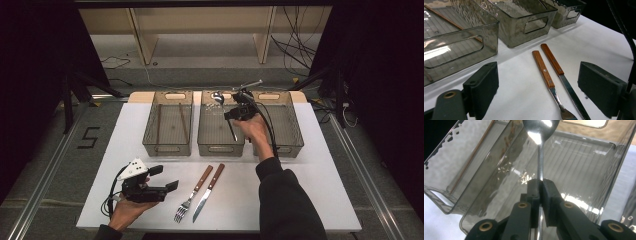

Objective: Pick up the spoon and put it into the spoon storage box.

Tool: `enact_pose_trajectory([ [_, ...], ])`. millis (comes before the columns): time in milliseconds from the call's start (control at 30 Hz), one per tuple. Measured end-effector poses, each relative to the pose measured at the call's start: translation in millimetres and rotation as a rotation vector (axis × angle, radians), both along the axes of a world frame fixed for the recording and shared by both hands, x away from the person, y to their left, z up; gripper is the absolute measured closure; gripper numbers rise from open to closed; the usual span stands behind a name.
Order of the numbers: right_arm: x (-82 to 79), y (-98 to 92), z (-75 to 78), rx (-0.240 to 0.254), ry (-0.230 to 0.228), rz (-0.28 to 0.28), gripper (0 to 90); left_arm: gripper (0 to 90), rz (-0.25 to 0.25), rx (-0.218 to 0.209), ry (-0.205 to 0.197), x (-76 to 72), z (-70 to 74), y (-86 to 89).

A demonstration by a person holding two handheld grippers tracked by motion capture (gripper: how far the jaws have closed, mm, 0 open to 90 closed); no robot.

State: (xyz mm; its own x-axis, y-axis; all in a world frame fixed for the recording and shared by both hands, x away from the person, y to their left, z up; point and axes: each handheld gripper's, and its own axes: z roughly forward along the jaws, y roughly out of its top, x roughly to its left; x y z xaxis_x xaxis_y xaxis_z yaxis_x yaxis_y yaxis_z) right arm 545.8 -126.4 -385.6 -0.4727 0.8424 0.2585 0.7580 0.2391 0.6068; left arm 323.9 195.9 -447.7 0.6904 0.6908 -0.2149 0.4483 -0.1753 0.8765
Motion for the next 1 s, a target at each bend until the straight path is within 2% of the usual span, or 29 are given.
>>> enact_pose_trajectory([
  [100,1.2,3.0,-3.5,-0.013,0.005,-0.002,83.2,16.8,-0.001,0.0,0.0,0.1,-0.2,0.0],
  [200,2.5,4.0,-5.2,-0.005,0.016,-0.011,65.8,16.8,-0.002,0.0,-0.002,0.2,-0.2,0.4],
  [333,0.8,2.0,-2.5,0.024,0.018,0.0,61.0,16.8,-0.004,0.002,0.0,-0.1,-0.2,0.2],
  [567,-9.5,0.0,9.7,0.051,-0.018,0.037,50.4,16.7,-0.001,0.006,0.005,0.1,-0.4,-0.7],
  [700,-21.7,-1.7,16.9,0.054,-0.053,0.074,44.7,16.7,-0.001,0.011,0.01,0.5,-0.7,-0.8],
  [1000,-61.1,-13.5,24.8,0.069,-0.12,0.147,39.1,16.7,-0.001,0.033,0.033,0.7,-0.2,-5.1],
])
